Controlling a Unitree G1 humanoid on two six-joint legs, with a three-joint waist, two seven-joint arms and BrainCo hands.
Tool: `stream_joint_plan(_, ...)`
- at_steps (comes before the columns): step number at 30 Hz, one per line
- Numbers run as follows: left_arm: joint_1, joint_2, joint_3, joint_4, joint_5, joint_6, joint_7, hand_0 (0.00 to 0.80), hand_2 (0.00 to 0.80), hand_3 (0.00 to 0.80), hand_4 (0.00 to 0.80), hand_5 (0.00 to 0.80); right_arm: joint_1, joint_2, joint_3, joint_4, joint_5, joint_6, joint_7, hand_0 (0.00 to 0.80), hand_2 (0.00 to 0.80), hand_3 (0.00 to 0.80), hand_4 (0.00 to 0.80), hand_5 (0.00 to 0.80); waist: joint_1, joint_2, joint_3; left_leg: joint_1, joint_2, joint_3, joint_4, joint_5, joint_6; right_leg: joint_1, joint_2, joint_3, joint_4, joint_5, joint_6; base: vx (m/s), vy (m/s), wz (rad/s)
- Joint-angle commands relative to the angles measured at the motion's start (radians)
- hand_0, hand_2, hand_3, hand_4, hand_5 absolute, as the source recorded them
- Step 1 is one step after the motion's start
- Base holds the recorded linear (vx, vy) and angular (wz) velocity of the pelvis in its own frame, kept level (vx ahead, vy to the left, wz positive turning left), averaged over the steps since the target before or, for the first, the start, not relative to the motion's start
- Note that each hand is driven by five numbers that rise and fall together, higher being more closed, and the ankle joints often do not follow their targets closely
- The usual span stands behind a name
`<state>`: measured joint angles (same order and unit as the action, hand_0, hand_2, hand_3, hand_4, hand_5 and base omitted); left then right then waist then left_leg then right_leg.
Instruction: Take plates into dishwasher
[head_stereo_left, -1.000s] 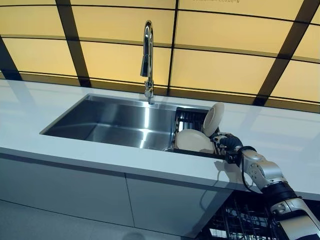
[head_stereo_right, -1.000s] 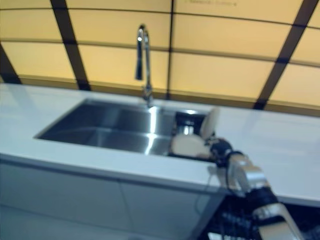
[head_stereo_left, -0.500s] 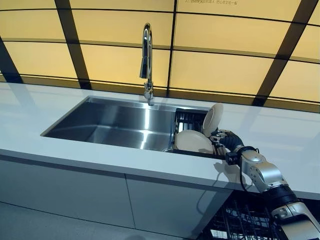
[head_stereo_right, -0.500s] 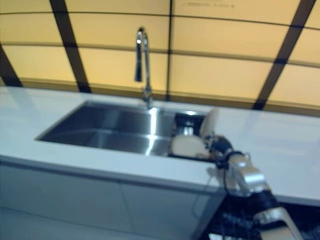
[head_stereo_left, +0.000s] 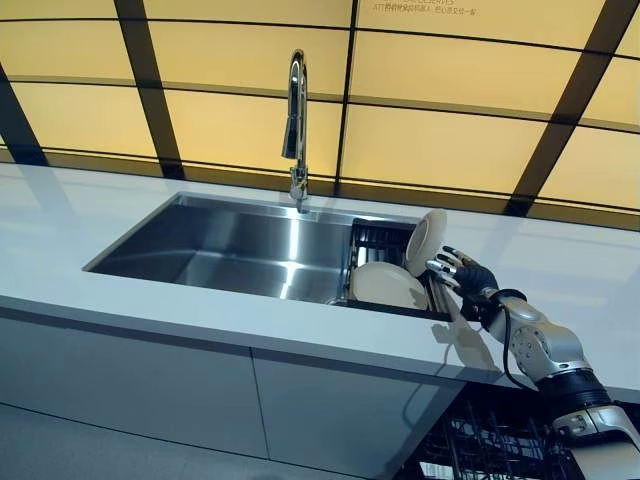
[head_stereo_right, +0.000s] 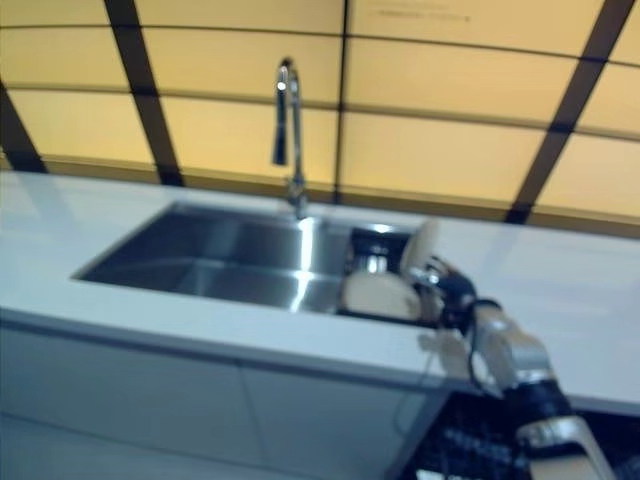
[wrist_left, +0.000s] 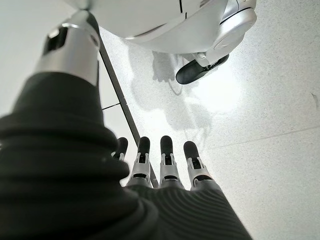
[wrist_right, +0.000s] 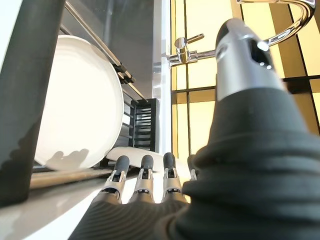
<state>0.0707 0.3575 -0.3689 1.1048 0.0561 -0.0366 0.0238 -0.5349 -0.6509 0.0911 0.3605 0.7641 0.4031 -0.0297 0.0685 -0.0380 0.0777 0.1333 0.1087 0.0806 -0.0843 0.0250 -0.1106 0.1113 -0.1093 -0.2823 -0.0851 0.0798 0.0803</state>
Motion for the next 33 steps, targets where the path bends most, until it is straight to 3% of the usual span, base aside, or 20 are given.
stream_joint_plan(1,-0.037,-0.023,-0.085,0.053,0.020,-0.024,-0.012,0.000,0.000,0.000,0.000,0.000,-0.135,-0.063,-0.022,0.076,0.043,-0.015,-0.005,0.000,0.000,0.000,0.000,0.000,0.018,-0.033,-0.008,-0.009,-0.066,0.040,-0.002,-0.019,0.056,0.038,-0.002,0.016,0.022,-0.048,0.014,0.000,0.000,0.00)
stream_joint_plan(9,-0.042,-0.018,-0.109,0.052,0.011,-0.012,-0.015,0.000,0.000,0.000,0.000,0.000,-0.253,-0.092,0.014,0.237,0.060,-0.021,-0.037,0.000,0.000,0.000,0.000,0.000,0.044,-0.033,-0.004,-0.011,-0.066,0.033,0.000,-0.018,0.055,0.043,-0.005,0.003,0.025,-0.049,0.012,0.022,0.005,0.00)
stream_joint_plan(33,-0.042,0.012,-0.122,0.030,0.006,-0.011,-0.025,0.000,0.000,0.000,0.000,0.000,-0.421,-0.142,0.086,0.430,0.043,-0.002,-0.049,0.000,0.000,0.000,0.000,0.000,0.099,-0.031,0.046,-0.033,-0.061,0.008,0.035,-0.014,0.062,0.022,-0.027,-0.027,0.095,-0.062,0.013,0.043,-0.001,0.04)
